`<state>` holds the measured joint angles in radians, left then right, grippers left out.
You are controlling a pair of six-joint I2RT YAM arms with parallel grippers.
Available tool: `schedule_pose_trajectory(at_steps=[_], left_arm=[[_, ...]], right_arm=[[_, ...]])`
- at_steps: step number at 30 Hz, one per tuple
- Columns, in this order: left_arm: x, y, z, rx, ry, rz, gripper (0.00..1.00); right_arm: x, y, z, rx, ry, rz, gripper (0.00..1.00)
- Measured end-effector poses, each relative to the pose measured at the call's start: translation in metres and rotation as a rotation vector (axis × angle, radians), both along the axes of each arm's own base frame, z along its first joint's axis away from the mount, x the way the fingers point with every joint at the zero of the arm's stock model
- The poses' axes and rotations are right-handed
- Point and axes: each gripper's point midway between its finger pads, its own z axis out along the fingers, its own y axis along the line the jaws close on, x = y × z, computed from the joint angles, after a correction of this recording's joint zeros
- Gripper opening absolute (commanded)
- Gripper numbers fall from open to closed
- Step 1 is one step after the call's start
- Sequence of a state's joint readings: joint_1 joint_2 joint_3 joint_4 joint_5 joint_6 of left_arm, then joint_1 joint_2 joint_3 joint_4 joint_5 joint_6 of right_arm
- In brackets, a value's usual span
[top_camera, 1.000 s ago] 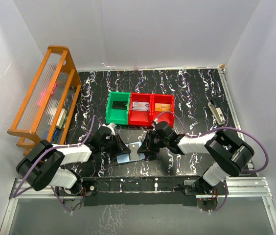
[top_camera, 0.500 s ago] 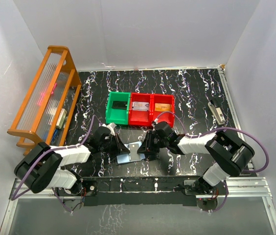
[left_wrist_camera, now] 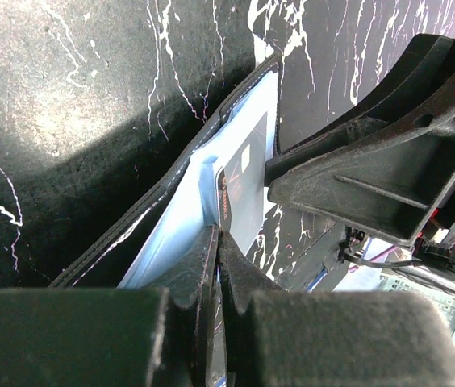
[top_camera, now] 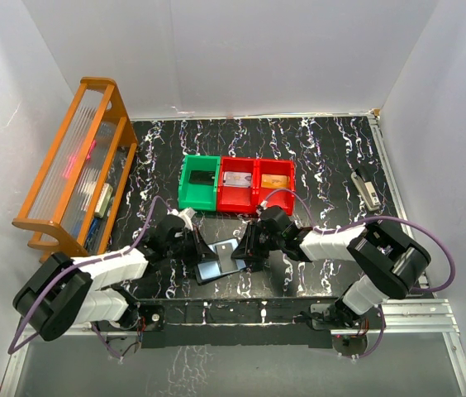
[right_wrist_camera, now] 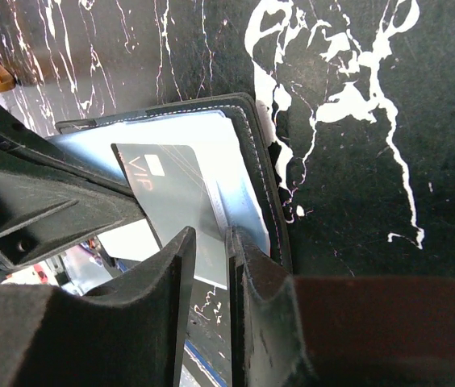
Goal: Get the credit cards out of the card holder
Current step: Remove the credit card from the card holder.
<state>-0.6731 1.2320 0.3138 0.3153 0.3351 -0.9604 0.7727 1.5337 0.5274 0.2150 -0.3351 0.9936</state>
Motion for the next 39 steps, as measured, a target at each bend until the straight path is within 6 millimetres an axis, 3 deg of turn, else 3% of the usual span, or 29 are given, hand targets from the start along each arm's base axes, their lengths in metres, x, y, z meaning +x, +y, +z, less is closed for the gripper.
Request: schedule_pose_trajectory(at_steps=[10, 15, 23, 31, 36, 39], left_arm=[[-0.002, 0.005, 0.004, 0.018, -0.008, 0.013, 0.00], [-0.002, 0.005, 0.003, 0.013, -0.002, 0.021, 0.24], [-0.006, 0.002, -0.009, -0.016, 0.053, 0.043, 0.28], [-0.004, -0.003, -0.013, -0.043, 0.076, 0.057, 0.19], [-0.003, -0.004, -0.016, -0.051, 0.086, 0.057, 0.02], [-0.004, -0.005, -0.016, -0.055, 0.091, 0.050, 0.00]], right_arm=[[0.000, 0.000, 0.000, 0.002, 0.000, -0.003, 0.22], [0.000, 0.001, 0.000, 0.007, 0.001, 0.001, 0.22], [0.001, 0.003, 0.000, 0.013, -0.002, 0.003, 0.22], [0.001, 0.004, 0.000, 0.018, 0.001, 0.005, 0.21], [0.000, 0.005, 0.000, 0.025, 0.004, 0.011, 0.21], [0.001, 0.004, 0.000, 0.026, 0.005, 0.010, 0.21]])
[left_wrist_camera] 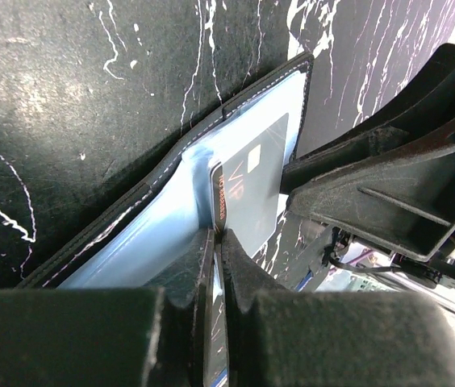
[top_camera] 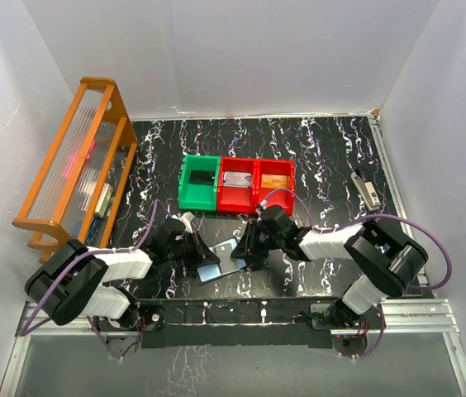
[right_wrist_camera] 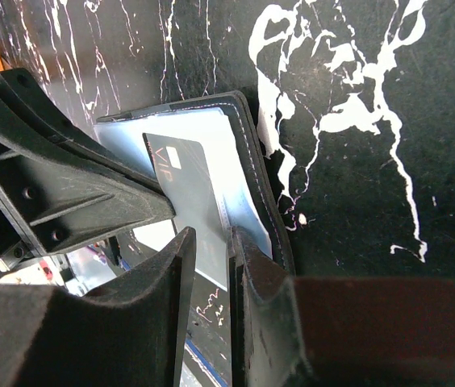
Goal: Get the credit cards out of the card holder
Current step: Remove the credit card from the card holder.
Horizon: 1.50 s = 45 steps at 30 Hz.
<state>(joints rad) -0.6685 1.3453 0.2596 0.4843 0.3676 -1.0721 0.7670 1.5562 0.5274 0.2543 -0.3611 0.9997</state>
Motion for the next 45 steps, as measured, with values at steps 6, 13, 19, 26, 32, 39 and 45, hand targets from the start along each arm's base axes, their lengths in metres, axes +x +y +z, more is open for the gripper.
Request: schedule_pose_trajectory(at_steps=[6, 13, 19, 26, 32, 39, 45], left_arm=[[-0.001, 0.002, 0.001, 0.017, -0.014, -0.017, 0.00], [-0.006, 0.008, 0.007, 0.055, -0.052, -0.034, 0.00], [-0.007, 0.011, 0.007, 0.070, -0.054, -0.033, 0.00], [-0.005, 0.009, 0.008, 0.058, -0.053, -0.025, 0.23], [-0.004, 0.004, 0.009, 0.023, -0.027, -0.008, 0.23], [-0.004, 0.003, 0.004, 0.026, 0.010, 0.025, 0.27], [-0.003, 0.003, 0.003, 0.033, 0.012, 0.041, 0.09]], right_arm=[[0.001, -0.002, -0.001, -0.010, -0.001, -0.006, 0.21], [0.002, 0.000, -0.001, -0.029, -0.010, -0.014, 0.21], [0.002, 0.000, -0.001, -0.031, -0.011, -0.016, 0.21], [0.001, 0.001, 0.000, -0.028, -0.011, -0.005, 0.20], [0.000, 0.003, 0.000, -0.019, -0.015, 0.009, 0.20], [-0.001, 0.004, 0.001, -0.009, -0.015, 0.016, 0.20], [-0.002, 0.004, 0.000, -0.007, -0.014, 0.020, 0.19]])
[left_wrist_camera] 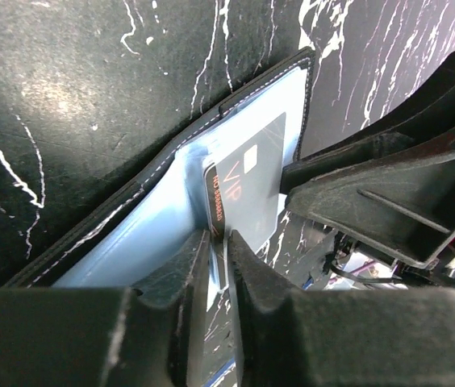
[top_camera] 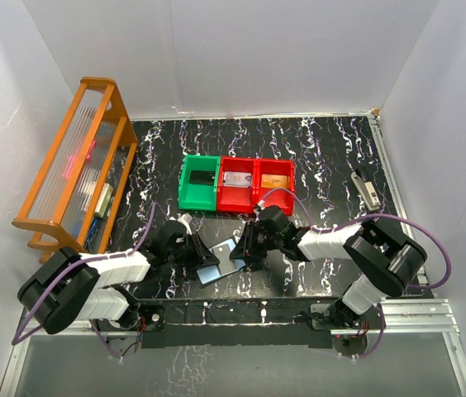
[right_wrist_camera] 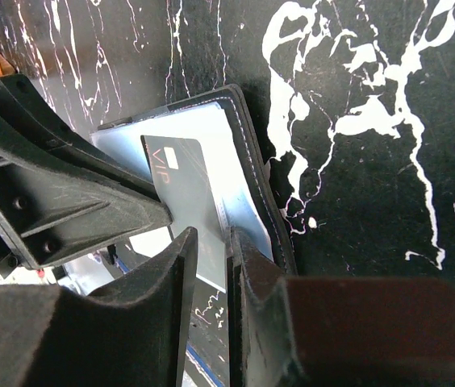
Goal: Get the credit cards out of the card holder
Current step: Remove the credit card from the card holder.
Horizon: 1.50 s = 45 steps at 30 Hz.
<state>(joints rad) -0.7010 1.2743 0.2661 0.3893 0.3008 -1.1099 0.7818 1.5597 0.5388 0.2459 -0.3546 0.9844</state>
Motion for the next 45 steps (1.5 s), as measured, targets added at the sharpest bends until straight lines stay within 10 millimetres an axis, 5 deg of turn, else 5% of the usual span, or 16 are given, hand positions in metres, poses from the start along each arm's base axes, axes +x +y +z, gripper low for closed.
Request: schedule_pose_trajectory(at_steps=[3, 26, 33, 45], left_arm=[[-0.001, 0.001, -0.002, 0.003, 0.003, 0.001, 0.00], [-0.010, 0.014, 0.009, 0.059, -0.081, -0.063, 0.00], [-0.009, 0.013, 0.009, 0.047, -0.072, -0.051, 0.18], [-0.007, 0.010, 0.010, 0.031, -0.067, -0.040, 0.22]], right_arm=[[-0.001, 0.000, 0.000, 0.004, -0.004, 0.005, 0.19], [0.001, -0.002, 0.000, -0.049, -0.027, -0.006, 0.23], [0.001, -0.002, 0.002, -0.062, -0.042, 0.014, 0.25], [0.017, 0.005, 0.032, -0.097, -0.143, 0.073, 0.24]])
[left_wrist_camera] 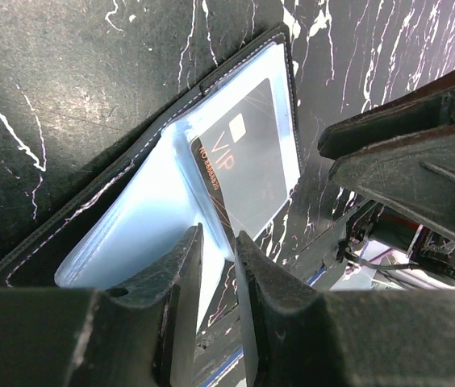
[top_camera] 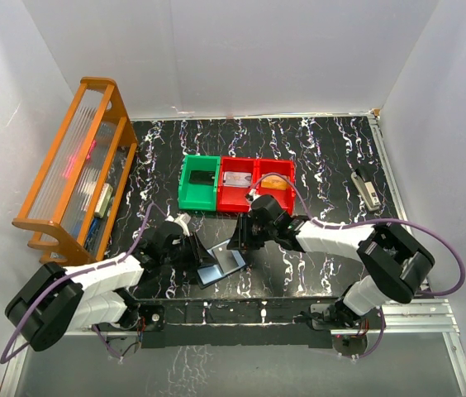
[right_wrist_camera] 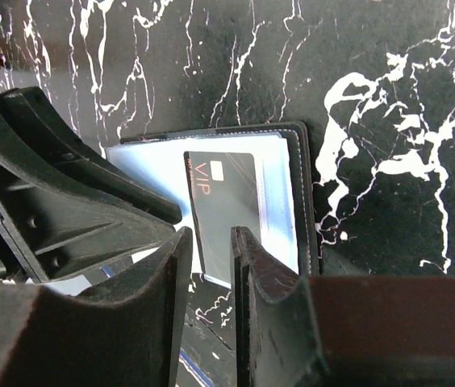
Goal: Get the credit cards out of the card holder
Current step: Remove the credit card from the card holder.
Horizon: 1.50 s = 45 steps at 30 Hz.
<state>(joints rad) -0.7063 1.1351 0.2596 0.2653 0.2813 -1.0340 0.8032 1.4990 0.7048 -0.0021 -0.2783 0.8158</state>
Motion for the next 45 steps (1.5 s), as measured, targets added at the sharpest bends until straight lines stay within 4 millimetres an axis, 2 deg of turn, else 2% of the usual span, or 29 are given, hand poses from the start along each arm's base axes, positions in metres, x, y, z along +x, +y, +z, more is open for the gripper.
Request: schedule_pose_trajectory(at_steps=[5, 11, 20, 24, 31, 41, 45], left_arm=[[0.000, 0.000, -0.002, 0.001, 0.008, 0.004, 0.24], [0.001, -0.001, -0.003, -0.001, 0.010, 0.003, 0.26], [0.001, -0.003, -0.008, -0.017, 0.031, 0.020, 0.26], [0.001, -0.004, -0.009, -0.031, 0.036, 0.033, 0.22], [0.002, -0.003, -0.014, -0.027, 0.054, 0.043, 0.00], [0.007, -0.006, -0.007, 0.036, 0.007, -0.043, 0.00], [0.003, -0.002, -0.002, 0.054, -0.026, -0.081, 0.00]], right_arm=[[-0.004, 0.001, -0.004, -0.002, 0.019, 0.016, 0.23], [-0.020, -0.003, -0.031, -0.014, 0.104, 0.045, 0.21], [-0.023, 0.002, -0.032, 0.031, 0.112, 0.050, 0.16], [-0.024, 0.002, -0.032, 0.045, 0.117, 0.043, 0.15], [-0.027, 0.000, -0.033, 0.071, 0.123, 0.021, 0.14], [-0.025, -0.008, -0.033, 0.021, 0.099, -0.051, 0.17], [-0.021, -0.015, -0.032, -0.007, 0.081, -0.089, 0.18]])
